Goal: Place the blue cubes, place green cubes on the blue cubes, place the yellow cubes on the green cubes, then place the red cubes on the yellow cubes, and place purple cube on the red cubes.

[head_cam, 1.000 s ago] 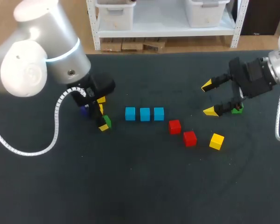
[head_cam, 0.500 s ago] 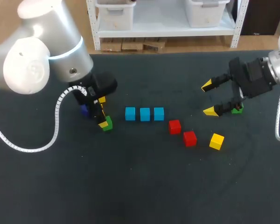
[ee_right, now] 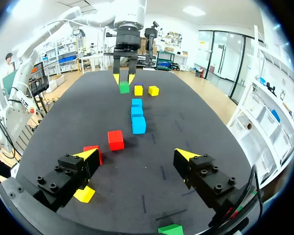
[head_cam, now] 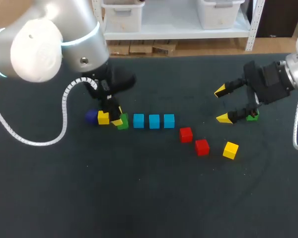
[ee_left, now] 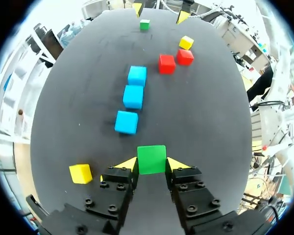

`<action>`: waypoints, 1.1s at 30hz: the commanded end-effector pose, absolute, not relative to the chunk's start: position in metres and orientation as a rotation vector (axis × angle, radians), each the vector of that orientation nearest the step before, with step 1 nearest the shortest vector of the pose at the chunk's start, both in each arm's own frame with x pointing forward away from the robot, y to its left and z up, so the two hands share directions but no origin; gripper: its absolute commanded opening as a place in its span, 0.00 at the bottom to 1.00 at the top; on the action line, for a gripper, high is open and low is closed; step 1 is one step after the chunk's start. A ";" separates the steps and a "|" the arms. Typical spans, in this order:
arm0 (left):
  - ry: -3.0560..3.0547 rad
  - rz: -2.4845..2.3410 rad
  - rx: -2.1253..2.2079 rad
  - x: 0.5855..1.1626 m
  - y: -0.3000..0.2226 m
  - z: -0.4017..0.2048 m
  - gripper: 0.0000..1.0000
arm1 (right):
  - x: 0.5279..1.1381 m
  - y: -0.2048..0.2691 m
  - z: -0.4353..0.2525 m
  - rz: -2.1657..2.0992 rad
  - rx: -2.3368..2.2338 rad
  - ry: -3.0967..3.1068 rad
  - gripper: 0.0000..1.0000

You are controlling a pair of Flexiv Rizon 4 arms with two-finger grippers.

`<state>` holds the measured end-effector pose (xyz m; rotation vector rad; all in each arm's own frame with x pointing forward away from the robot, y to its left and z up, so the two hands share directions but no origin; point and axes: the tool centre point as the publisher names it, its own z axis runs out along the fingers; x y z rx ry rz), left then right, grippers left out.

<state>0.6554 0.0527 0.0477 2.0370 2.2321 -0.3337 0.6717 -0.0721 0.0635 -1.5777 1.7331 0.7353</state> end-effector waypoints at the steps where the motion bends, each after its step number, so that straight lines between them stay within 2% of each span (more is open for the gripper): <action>1: 2.222 -0.330 2.077 0.669 0.040 0.052 0.00 | 0.672 -0.072 0.063 0.737 -1.577 1.730 1.00; 20: 2.088 -0.379 2.193 0.683 -0.001 0.047 0.00 | 0.672 -0.072 0.063 0.737 -1.577 1.730 1.00; 33: 2.069 -0.388 2.213 0.693 -0.005 0.042 0.00 | 0.672 -0.072 0.063 0.737 -1.577 1.730 1.00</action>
